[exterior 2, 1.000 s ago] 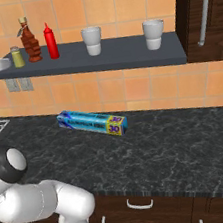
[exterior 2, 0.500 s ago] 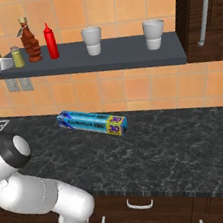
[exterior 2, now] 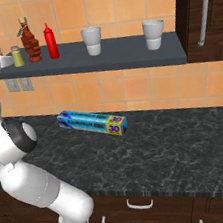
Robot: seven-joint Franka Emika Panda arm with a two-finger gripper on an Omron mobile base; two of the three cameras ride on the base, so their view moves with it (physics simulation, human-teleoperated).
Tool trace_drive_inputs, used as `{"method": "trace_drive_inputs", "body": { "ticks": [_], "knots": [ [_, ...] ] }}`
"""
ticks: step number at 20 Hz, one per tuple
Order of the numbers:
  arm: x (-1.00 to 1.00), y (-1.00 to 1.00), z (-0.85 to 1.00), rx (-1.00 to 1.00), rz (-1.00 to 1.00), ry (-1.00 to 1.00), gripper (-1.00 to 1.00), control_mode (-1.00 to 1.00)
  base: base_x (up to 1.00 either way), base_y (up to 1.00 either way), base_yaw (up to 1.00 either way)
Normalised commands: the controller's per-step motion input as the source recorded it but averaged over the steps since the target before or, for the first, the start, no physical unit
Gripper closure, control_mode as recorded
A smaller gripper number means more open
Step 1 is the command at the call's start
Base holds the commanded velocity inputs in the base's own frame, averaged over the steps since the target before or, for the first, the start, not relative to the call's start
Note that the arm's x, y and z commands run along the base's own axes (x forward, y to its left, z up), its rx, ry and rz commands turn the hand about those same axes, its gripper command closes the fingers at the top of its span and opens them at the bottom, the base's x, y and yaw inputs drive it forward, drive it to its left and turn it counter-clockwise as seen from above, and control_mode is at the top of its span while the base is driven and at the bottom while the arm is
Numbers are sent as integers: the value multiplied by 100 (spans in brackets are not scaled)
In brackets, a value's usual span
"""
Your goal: Put the shaker and condiment bottle from the counter next to their counterparts in the cabinet.
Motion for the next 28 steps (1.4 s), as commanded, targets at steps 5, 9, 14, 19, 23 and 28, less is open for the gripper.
{"method": "trace_drive_inputs", "body": {
  "ticks": [5,9,14,19,23,28],
  "knots": [
    [9,7,-15,0,-7,0,-100,-100,0,0,0],
    [0,0,-2,0,-7,0,-100,-100,0,0,0],
    [-8,2,0,0,-12,4,-100,-100,0,0,0],
    [-21,10,2,0,-13,4,-100,-100,0,0,0],
    [-41,3,13,1,-9,0,-100,-100,0,0,0],
    [-41,11,20,3,-7,0,-100,-100,0,0,0]
  ]
}}
